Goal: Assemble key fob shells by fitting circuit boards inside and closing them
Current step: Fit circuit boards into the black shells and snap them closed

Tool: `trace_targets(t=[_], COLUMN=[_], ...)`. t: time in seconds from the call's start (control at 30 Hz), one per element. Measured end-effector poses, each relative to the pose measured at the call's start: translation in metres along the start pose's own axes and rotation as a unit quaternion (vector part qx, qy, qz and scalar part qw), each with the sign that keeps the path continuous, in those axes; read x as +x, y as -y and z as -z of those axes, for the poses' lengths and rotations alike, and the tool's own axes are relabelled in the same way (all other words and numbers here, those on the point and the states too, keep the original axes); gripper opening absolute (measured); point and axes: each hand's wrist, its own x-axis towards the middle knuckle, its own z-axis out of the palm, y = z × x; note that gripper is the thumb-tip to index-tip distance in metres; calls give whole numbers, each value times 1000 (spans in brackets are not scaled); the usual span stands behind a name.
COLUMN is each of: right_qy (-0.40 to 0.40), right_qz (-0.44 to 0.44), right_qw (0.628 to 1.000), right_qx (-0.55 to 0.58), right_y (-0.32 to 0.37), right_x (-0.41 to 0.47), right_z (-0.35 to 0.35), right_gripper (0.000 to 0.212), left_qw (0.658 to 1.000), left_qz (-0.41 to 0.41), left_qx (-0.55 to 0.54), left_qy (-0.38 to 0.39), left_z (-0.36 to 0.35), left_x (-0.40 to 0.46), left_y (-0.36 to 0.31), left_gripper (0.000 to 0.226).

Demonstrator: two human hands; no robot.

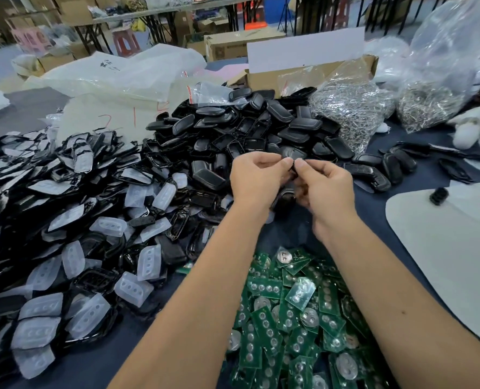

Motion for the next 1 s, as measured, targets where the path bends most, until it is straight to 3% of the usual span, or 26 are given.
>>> trace_targets(t=[0.13,0.23,0.33,0.4,0.53,0.67,0.73,0.8,0.9,1.0], right_qy=[-188,-256,-276,-291,-293,-287,-290,-293,-292,-269], right_qz=[20,21,-13,-17,1,32,38,32,7,-19], right_qw=[968,940,936,934,942,948,948,948,949,955], right_qx=[168,226,219,207,167,135,126,124,120,123], right_y=[14,21,23,25,27,30,31,31,30,32], right_x=[13,21,24,25,26,24,23,23,24,22], right_z=[11,23,32,35,38,37,39,39,39,38], right_gripper=[20,40,35,32,23,22,23,23,21,18], left_qw=[992,966,873,817,816,854,825,769,748,697], left_qz=[-60,-130,-227,-244,-250,-231,-244,-286,-299,-281], left_qx=[97,217,427,513,511,432,452,511,532,593], left_qy=[47,58,70,95,103,175,234,257,262,289], left_z=[-39,-48,-47,-47,-52,-61,-63,-62,-59,-62], left_x=[0,-4,-5,-2,2,1,6,18,32,40], left_y=[3,4,5,7,12,15,13,9,5,3], left_gripper=[3,6,20,33,29,27,32,47,71,85])
